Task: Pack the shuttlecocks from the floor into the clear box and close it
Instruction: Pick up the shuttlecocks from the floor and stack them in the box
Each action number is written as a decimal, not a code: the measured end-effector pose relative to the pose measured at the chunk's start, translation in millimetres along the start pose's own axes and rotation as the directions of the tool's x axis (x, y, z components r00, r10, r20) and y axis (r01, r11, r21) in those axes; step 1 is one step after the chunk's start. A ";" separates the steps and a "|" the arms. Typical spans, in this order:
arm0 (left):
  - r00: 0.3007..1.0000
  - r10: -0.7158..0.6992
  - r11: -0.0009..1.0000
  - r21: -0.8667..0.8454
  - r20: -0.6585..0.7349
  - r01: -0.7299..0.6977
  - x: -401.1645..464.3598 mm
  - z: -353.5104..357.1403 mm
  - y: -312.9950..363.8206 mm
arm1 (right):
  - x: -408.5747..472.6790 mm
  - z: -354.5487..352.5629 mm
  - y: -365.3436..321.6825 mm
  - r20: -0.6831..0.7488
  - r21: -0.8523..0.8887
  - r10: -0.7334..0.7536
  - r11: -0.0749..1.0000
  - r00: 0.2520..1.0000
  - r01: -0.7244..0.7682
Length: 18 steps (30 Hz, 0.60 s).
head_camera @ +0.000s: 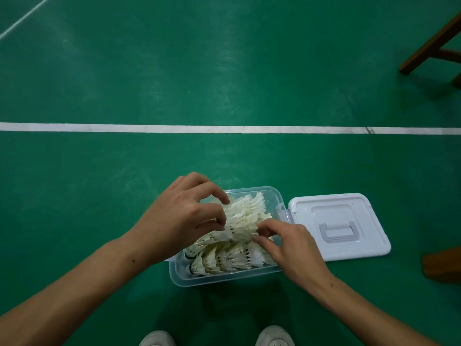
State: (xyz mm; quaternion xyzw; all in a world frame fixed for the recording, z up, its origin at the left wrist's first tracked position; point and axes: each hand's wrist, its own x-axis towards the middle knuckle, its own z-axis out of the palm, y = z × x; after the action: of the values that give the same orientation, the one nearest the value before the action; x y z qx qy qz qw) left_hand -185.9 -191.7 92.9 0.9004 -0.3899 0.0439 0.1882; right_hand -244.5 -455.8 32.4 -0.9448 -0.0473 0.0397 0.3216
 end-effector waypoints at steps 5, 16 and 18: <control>0.994 -0.020 0.984 -0.173 0.108 0.038 1.8 8.6 2.7 | 11.8 3.8 1.2 0.086 0.052 0.052 0.997 0.995 -0.057; 0.997 -0.033 0.953 -0.300 0.064 0.051 18.5 2.5 5.2 | -1.2 -68.0 -2.4 0.028 0.167 0.006 0.986 1.000 -0.010; 0.998 -0.032 0.953 -0.300 0.046 0.045 27.7 -0.8 6.1 | 1.1 -74.3 -14.6 -0.026 0.125 -0.139 0.982 0.990 0.141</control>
State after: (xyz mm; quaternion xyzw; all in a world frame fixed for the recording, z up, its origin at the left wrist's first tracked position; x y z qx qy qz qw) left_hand -171.1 -214.2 101.7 0.8694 -0.3782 -0.0380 0.3158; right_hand -236.5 -489.1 100.1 -0.9172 -0.1081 0.0118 0.3832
